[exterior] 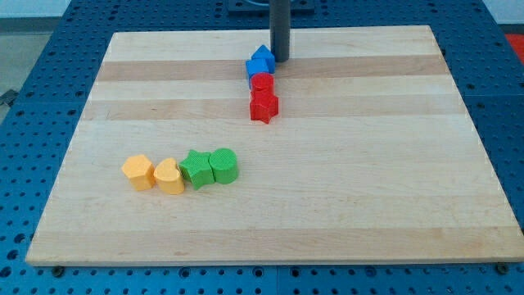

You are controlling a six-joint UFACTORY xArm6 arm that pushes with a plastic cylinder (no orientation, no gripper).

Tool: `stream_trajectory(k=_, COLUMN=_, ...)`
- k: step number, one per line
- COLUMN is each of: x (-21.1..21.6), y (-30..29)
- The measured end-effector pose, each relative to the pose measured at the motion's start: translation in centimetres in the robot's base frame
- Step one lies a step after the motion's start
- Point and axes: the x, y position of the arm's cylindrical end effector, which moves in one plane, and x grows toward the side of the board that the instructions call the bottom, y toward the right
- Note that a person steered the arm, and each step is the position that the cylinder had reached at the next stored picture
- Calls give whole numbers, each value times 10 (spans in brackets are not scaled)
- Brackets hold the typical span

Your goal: Move the arm to the bottom centre of the board

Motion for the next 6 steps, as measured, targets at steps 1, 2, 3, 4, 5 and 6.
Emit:
stream_trajectory(k=1, x=42, y=56)
stream_trajectory(k=2, x=98, y=103)
stream_trajectory(k=3, x=170, y=143)
stream_trajectory(k=4, x=246, y=138)
stream_trajectory(k=5, x=306, y=96)
stream_trajectory(k=6, x=341, y=28)
